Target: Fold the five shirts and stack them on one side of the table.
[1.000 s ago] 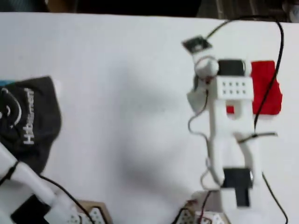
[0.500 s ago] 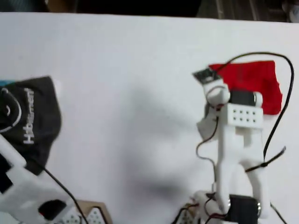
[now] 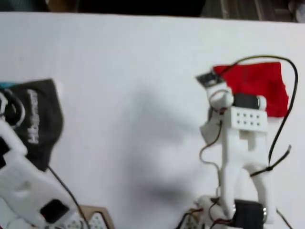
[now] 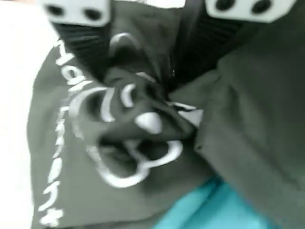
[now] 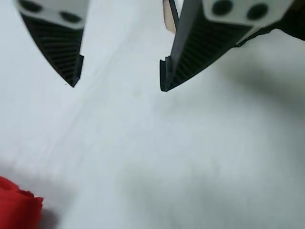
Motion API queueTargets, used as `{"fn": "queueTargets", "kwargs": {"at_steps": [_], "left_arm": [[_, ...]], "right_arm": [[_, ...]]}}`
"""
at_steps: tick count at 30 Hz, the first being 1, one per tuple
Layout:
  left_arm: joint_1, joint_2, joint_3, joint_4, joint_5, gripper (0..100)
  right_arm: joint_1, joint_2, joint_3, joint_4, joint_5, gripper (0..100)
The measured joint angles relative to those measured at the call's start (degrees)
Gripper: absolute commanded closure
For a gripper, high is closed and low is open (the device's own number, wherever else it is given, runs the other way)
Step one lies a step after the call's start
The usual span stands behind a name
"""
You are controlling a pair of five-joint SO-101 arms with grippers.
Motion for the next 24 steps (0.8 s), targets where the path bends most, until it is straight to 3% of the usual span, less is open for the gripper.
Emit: {"fn": "queueTargets", "kwargs": {"at_steps": [5, 9, 14, 19, 22, 24], "left_arm": [[4.9, -2.5, 0.0, 0.3, 0.6, 98], [12.5, -12.2, 1.2, 0.3, 3.3, 98], [29.4, -30.2, 10.5, 0.3, 9.5, 98], [50.7, -44.9, 25.2, -1.3, 10.2, 98], [57.2, -48.9, 34.3, -3.9, 9.3, 96], [58.5, -49.7, 40.5, -6.6, 8.5, 89]], "right_arm": [[-0.1, 0.0, 0.0, -0.1, 0.0, 73.0], [-0.1, 0.0, 0.0, -0.1, 0.0, 73.0], [0.0, 0.0, 0.0, -0.1, 0.0, 73.0], [0.3, 0.0, 0.0, -0.1, 0.0, 73.0], [0.3, 0.0, 0.2, -0.1, 0.0, 73.0], [0.3, 0.0, 0.4, -0.1, 0.0, 72.8]]}}
